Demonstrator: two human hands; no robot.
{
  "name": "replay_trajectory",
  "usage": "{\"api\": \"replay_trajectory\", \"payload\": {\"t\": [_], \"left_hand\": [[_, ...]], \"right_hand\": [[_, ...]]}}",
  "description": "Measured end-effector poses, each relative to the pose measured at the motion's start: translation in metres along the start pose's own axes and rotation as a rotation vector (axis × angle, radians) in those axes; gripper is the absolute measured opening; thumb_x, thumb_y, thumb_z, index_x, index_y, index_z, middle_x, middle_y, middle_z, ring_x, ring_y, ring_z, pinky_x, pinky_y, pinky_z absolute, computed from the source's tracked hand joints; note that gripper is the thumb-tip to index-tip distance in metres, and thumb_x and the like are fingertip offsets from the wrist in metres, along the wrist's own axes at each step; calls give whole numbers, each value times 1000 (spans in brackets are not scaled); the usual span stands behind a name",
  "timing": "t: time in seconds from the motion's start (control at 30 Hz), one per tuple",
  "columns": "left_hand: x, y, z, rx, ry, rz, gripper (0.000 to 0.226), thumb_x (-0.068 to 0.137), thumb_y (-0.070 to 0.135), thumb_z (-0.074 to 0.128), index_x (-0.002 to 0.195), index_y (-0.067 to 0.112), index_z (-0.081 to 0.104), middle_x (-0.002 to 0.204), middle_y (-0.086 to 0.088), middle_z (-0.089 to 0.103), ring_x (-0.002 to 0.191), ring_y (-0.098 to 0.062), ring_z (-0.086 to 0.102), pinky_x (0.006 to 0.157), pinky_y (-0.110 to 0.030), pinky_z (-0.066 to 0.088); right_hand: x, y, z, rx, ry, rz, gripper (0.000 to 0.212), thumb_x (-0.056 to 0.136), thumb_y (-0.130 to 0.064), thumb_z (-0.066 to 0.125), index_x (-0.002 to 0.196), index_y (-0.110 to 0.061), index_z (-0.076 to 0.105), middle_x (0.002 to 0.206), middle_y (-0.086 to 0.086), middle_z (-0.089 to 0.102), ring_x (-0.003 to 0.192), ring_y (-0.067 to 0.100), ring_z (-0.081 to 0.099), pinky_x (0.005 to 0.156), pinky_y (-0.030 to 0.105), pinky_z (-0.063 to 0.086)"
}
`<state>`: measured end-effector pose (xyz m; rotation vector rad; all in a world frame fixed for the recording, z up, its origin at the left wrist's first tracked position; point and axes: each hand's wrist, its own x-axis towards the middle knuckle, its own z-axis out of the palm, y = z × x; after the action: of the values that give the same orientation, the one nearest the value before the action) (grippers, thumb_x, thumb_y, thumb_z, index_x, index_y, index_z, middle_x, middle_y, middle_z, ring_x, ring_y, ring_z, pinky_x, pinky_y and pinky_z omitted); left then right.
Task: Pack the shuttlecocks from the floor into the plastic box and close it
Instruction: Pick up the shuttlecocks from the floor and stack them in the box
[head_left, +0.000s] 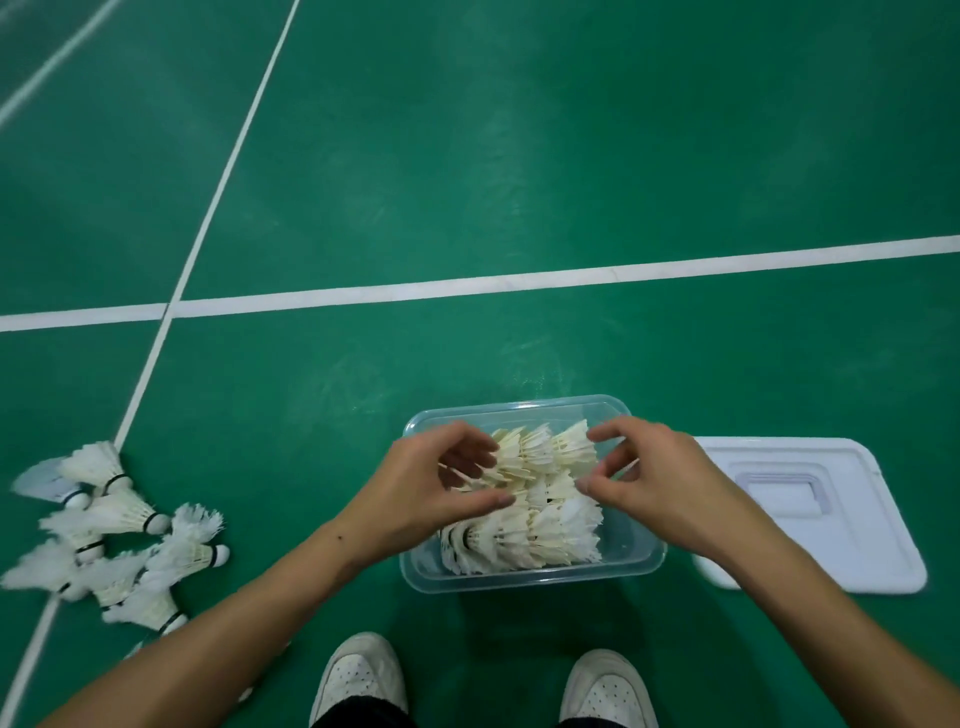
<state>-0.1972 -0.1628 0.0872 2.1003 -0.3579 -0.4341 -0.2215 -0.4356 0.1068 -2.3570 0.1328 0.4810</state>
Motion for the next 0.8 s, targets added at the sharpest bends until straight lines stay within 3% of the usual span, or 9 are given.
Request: {"api": "replay_trajectory", "payload": {"t": [0.13, 0.27, 0.47, 0.63, 0.8], "left_hand": [[-21, 1, -43, -43, 179, -5, 53, 74, 46, 89, 117, 22, 69, 106, 6, 77, 96, -11, 75, 84, -33, 63], [-48, -19, -83, -51, 311, -41, 55, 73, 46, 88, 118, 22, 68, 105, 6, 77, 93, -13, 75, 83, -37, 63], [-103, -70, -139, -74, 460, -149, 53, 76, 38, 90, 121, 22, 68, 109, 5, 77, 96, -12, 75, 85, -38, 62], [-159, -121, -174, -19, 534, -247, 54, 75, 41, 91, 122, 27, 67, 110, 9, 76, 98, -9, 73, 83, -39, 62], [-193, -158, -190, -29, 579, -314, 56, 73, 43, 93, 121, 32, 66, 109, 10, 74, 97, -11, 71, 84, -39, 61]], "right_hand": [[14, -43, 9, 57, -14, -126, 50, 85, -43, 85, 129, -34, 62, 90, -18, 76, 77, -1, 71, 79, 38, 62], [35, -92, 35, 51, -36, -263, 63, 84, -44, 85, 139, -31, 56, 97, -14, 75, 83, 0, 72, 82, 36, 64], [64, -161, 97, 15, -123, -457, 64, 86, -41, 84, 140, -26, 55, 96, -12, 75, 81, -3, 72, 78, 22, 57], [75, -208, 163, -62, -237, -550, 64, 85, -43, 84, 139, -29, 53, 96, -13, 76, 84, 2, 73, 87, 39, 61], [78, -241, 221, -101, -329, -614, 63, 86, -41, 83, 140, -28, 52, 97, -13, 76, 86, 5, 73, 88, 42, 60]]}}
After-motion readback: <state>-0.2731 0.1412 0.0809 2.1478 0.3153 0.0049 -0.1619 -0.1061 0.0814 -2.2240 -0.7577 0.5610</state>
